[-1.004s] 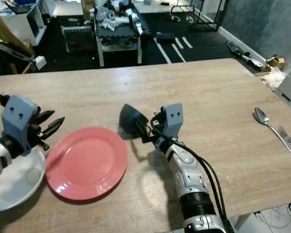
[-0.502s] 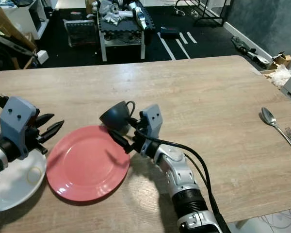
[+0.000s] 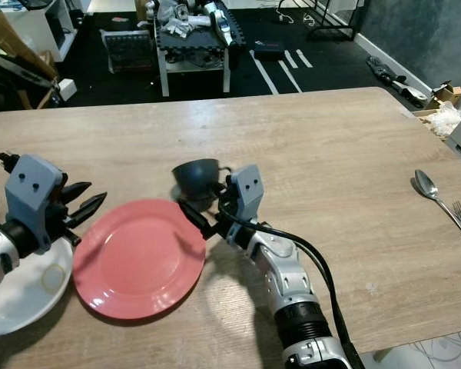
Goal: Setting the table
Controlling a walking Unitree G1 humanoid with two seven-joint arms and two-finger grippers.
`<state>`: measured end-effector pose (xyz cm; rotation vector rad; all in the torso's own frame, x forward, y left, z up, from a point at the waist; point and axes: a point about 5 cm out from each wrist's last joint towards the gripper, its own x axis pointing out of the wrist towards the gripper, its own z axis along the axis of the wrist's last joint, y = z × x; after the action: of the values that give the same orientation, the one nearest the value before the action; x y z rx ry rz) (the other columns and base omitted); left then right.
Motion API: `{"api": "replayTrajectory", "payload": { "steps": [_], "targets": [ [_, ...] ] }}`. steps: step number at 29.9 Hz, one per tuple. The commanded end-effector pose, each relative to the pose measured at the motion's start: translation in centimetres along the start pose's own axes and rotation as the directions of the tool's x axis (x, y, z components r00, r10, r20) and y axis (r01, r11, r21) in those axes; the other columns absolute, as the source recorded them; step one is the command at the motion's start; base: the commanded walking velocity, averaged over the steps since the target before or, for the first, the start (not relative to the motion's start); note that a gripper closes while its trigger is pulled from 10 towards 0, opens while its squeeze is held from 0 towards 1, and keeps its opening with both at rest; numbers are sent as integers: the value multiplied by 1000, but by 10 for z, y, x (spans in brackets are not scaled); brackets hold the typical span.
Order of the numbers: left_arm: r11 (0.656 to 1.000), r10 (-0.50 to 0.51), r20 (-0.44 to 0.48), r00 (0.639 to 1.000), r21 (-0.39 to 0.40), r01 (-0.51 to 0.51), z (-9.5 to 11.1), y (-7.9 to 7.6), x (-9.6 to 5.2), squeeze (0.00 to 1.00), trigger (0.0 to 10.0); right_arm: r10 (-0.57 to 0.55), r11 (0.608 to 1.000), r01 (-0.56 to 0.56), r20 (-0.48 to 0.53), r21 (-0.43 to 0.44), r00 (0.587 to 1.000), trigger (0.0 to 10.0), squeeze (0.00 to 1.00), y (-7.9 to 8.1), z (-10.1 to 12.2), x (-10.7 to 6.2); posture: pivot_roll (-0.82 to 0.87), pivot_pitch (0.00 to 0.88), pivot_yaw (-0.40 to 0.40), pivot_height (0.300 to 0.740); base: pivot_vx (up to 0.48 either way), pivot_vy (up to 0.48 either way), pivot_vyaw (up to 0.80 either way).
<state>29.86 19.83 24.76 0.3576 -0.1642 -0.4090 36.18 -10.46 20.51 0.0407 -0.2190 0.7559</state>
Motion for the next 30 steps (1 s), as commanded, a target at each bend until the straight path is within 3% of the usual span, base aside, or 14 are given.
{"api": "replayTrajectory", "payload": {
  "steps": [1, 5, 7, 10, 17, 30],
  "targets": [
    [1000, -8, -13, 1000, -13, 8, -3, -3, -1, 0, 10000, -37, 999, 37, -1, 19, 999, 10000, 0, -2, -4, -1, 168, 211, 96, 740, 0, 0, 0],
    [1000, -6, -12, 1000, -14, 6, -3, -4, -2, 0, 10000, -62, 998, 62, -3, 14, 998, 10000, 0, -3, -6, -1, 167, 212, 95, 740, 0, 0, 0],
    [1000, -4, -9, 1000, -22, 4, -4, -7, 0, 0, 10000, -154, 987, 154, 9, 37, 988, 10000, 0, -5, -9, -6, 148, 217, 85, 740, 0, 0, 0],
    [1000, -5, -7, 1000, -24, 4, -4, -8, 0, 0, 10000, -171, 984, 171, 14, 46, 985, 10000, 0, -5, -10, -8, 148, 217, 85, 740, 0, 0, 0],
    [999, -20, 24, 1000, -46, 21, 0, -13, 13, 0, 10000, -321, 946, 311, 132, 95, 938, 10000, 0, 0, 11, -23, 79, 213, 120, 740, 0, 0, 0],
    [998, -13, 59, 998, -56, 16, 3, -15, 28, 0, 10000, -395, 919, 385, 149, 90, 907, 10000, 0, -2, 18, -34, 17, 173, 128, 740, 0, 0, 0]
  ]
}}
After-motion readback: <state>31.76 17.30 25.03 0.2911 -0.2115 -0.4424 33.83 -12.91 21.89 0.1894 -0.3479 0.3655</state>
